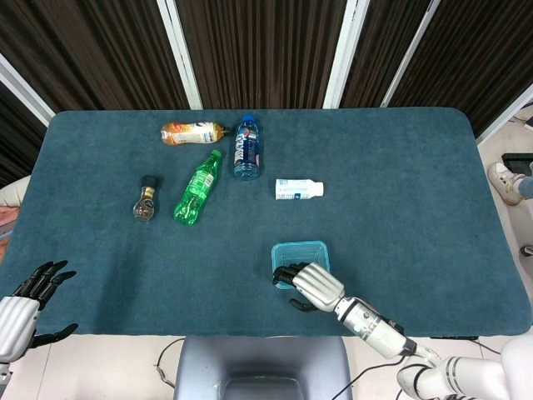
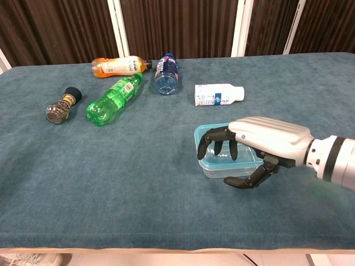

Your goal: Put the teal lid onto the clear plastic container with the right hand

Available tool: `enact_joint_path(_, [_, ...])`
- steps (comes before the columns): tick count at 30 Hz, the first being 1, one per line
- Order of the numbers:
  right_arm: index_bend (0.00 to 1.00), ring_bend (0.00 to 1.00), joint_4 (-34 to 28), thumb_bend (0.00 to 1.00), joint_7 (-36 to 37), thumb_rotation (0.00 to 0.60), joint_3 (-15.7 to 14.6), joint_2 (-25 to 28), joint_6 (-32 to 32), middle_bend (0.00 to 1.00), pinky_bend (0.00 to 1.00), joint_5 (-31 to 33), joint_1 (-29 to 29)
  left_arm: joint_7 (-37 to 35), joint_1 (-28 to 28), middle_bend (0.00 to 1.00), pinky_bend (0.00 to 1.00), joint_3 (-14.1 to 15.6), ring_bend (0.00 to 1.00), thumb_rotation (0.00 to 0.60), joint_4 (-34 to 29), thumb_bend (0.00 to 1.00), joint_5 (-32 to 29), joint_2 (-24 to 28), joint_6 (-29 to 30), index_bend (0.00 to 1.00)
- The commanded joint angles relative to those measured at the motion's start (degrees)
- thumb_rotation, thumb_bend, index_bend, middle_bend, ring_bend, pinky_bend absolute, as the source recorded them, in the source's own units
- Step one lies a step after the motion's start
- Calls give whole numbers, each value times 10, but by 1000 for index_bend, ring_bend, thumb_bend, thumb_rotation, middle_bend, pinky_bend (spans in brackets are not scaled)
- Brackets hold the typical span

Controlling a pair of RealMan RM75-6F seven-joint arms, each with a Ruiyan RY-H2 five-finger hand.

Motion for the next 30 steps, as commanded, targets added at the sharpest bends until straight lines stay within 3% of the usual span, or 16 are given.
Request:
enact_joint_path(1, [447,369,3,483,4,600,-1,-1,-2,371,526,-1,1,0,0,96,266,0,77,600,0,445,0,0,0,206])
enact_joint_path(20, [444,362,5,483,17,600,1,2,22,370,521,-13,-4,-5,0,96,266,-1,77,600,1,445,-3,1,0,207])
enact_joint_path(24, [418,318,-28,483,-32,600,6,36,130,365,470,-56,-40,-1,-1,96,266,-1,77,600,1,446,-2,0,-1,207])
enact_joint_path(30, [329,236,-85,483,-126,600,0,91,237,301,365,-71,-107,7,-2,96,266,-2,77,600,-1,446,-3,-2,-5,207])
